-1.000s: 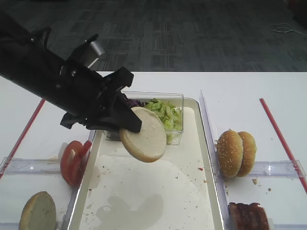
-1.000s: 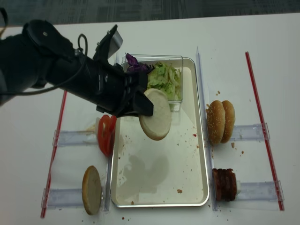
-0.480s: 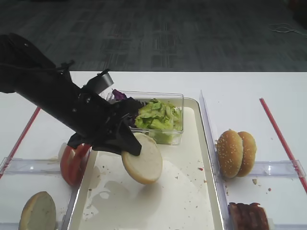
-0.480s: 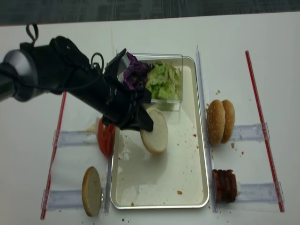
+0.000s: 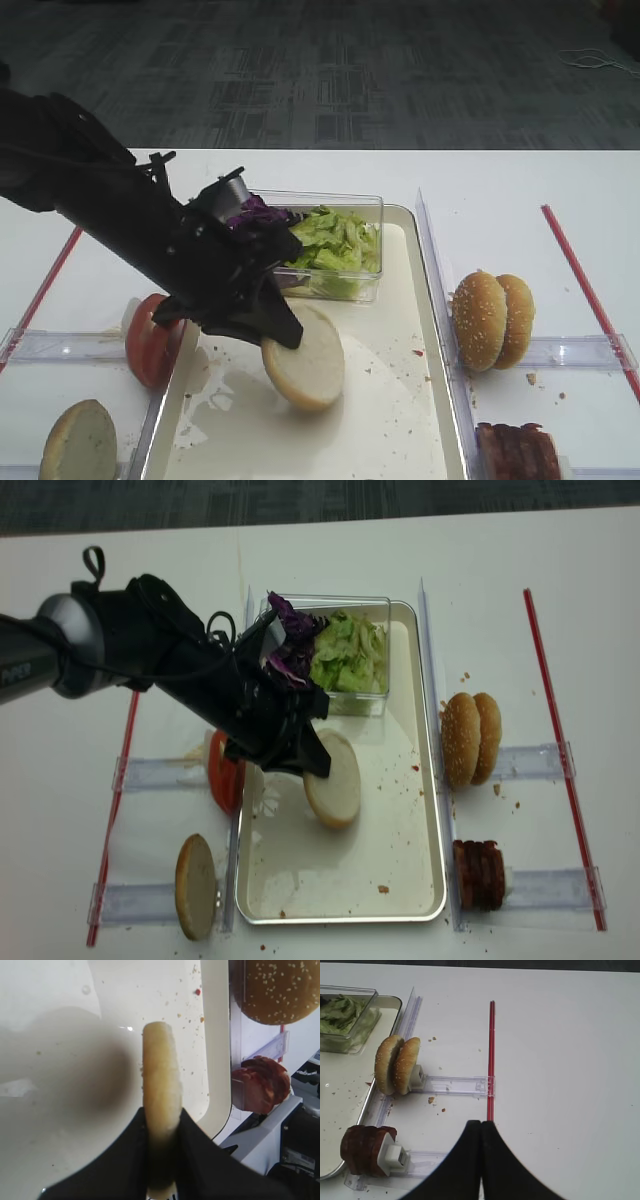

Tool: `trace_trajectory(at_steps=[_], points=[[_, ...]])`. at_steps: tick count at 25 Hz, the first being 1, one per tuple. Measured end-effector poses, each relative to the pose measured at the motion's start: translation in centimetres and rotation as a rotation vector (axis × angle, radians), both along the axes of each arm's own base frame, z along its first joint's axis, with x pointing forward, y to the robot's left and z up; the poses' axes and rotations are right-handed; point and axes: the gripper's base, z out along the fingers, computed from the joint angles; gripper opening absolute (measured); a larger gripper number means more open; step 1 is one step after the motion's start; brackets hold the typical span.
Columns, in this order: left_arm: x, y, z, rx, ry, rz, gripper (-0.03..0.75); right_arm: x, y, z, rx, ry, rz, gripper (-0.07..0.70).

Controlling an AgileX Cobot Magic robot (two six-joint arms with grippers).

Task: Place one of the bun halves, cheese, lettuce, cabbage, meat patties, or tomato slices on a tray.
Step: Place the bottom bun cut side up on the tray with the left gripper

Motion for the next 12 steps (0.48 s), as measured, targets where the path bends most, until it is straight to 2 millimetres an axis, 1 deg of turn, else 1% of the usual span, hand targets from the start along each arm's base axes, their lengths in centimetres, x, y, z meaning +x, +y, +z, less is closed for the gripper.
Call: trace_trajectory(at_steps=[4,12], points=[[-0.39,-0.84,-0.44,0.006,0.006,-0.024,0.109,0.0,0.0,0.0,0.0,0.0,0.0,0.315],[-0.43,-0.96,-0.43,0.005,0.002,-0.026,0.112,0.0,0.0,0.0,0.0,0.0,0.0,0.315]])
